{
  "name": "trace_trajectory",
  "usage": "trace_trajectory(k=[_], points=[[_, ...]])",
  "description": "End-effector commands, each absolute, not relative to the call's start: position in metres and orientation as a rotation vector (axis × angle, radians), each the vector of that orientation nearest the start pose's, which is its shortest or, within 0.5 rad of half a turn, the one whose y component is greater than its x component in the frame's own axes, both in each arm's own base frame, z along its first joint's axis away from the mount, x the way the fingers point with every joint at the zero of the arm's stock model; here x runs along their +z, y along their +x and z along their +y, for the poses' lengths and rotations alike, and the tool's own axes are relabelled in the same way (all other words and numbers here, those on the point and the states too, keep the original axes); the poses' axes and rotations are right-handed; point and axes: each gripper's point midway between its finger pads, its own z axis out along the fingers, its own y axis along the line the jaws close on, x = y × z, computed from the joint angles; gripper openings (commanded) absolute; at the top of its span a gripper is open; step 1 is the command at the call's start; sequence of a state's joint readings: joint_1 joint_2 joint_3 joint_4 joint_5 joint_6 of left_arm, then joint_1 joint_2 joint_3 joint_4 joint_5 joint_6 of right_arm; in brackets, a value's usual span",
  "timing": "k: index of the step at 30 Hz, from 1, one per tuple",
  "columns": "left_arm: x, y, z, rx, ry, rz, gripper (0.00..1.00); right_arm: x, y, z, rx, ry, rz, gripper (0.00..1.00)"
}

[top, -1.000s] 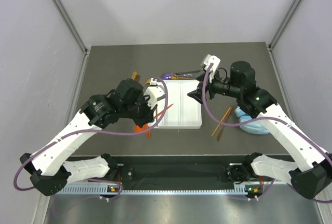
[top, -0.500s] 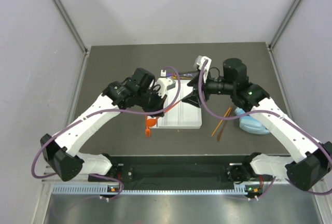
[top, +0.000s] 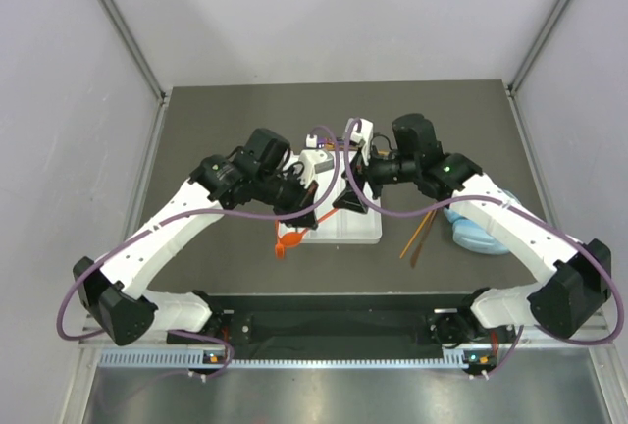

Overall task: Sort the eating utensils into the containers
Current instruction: Move the storage box to the center of the board.

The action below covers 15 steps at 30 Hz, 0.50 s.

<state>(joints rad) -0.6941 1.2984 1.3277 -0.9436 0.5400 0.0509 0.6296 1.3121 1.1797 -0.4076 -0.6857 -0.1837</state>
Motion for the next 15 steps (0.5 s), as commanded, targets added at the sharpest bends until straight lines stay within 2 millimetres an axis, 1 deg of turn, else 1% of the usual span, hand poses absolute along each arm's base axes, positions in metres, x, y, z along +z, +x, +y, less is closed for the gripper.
trace_trajectory(k=[1,4,8,9,11,14,15], points=[[0.254,0.164,-0.263,-1.019,1.159,2.166,0.00,0.265,0.239,0.310,0.957,-1.235,1.691,0.87],[0.250,0.165,-0.263,-1.016,1.157,2.178,0.00,0.267,0.237,0.312,0.950,-1.243,1.686,0.88],[0.246,0.168,-0.261,-0.982,1.146,2.191,0.00,0.264,0.233,0.314,0.955,-1.269,1.700,0.90],[0.244,0.169,-0.260,-0.976,1.144,2.199,0.00,0.261,0.233,0.314,0.955,-1.275,1.710,0.90],[0.241,0.172,-0.260,-0.957,1.139,2.210,0.00,0.260,0.233,0.315,0.957,-1.276,1.710,0.89],[0.232,0.176,-0.262,-0.941,1.138,2.243,0.00,0.262,0.233,0.317,0.961,-1.274,1.706,0.89],[0.226,0.181,-0.262,-0.912,1.133,2.267,0.00,0.262,0.234,0.317,0.963,-1.275,1.707,0.90]])
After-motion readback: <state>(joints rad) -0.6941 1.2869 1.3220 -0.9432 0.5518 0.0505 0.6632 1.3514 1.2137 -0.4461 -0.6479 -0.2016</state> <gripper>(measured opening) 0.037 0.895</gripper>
